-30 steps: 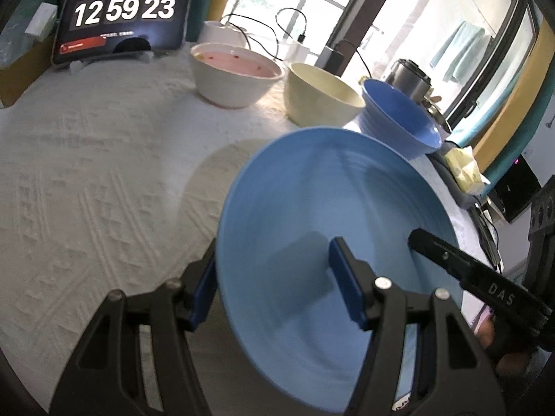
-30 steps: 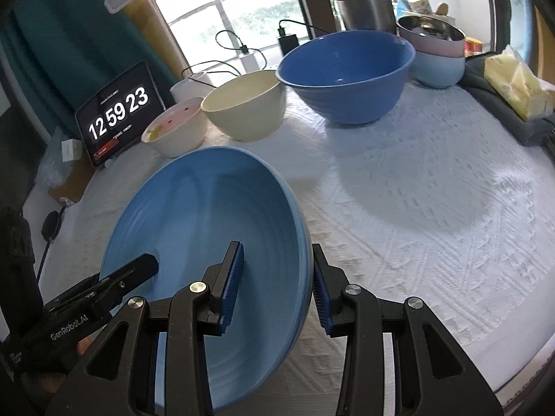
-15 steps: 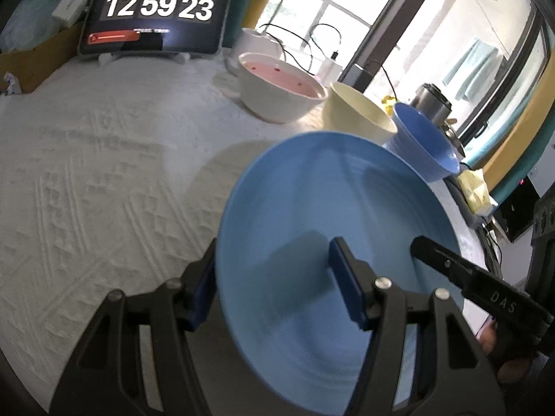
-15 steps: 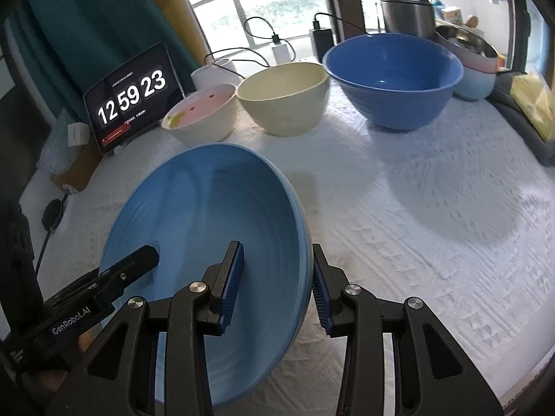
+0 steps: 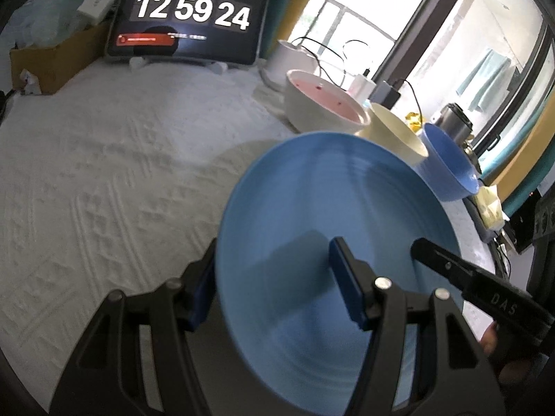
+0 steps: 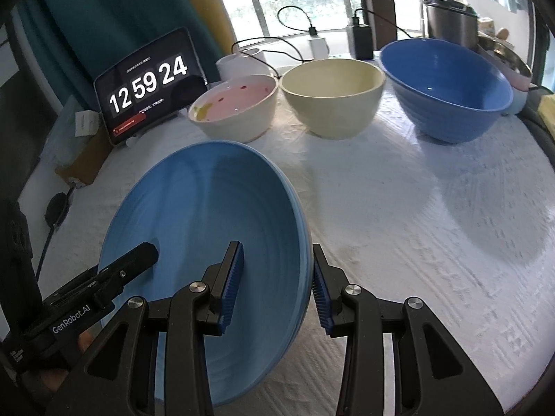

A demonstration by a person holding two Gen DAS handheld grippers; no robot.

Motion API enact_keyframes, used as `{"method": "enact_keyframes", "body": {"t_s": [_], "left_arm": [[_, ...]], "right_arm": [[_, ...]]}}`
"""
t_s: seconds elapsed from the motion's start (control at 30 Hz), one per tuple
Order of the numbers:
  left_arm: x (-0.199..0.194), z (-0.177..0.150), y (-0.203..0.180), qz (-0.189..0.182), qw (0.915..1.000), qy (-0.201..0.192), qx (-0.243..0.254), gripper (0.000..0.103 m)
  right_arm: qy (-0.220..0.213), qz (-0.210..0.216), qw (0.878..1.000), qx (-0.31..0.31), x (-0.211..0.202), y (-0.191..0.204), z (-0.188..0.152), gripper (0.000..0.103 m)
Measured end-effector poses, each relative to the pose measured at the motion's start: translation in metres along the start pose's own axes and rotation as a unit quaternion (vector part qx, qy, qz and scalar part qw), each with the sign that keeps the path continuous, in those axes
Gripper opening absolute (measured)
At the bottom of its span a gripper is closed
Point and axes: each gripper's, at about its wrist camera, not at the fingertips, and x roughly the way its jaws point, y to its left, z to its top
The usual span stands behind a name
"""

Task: Organize plates and bowls

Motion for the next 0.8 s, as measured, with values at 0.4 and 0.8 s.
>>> {"method": "enact_keyframes", "body": {"t_s": [0.4, 0.8], "left_arm": [[0.006, 0.01, 0.02, 0.026, 0.9996, 0.001, -0.005, 0.062], [-0.005, 0.014, 0.013, 0.057, 0.9979, -0.029, 0.01, 0.063]], "right_arm": [[0.018, 0.008, 1.0, -0.011, 0.026, 0.023, 0.011, 0.041], [0.005, -0.002, 1.0, -0.018, 0.02, 0.019, 0.011, 0.041]]}}
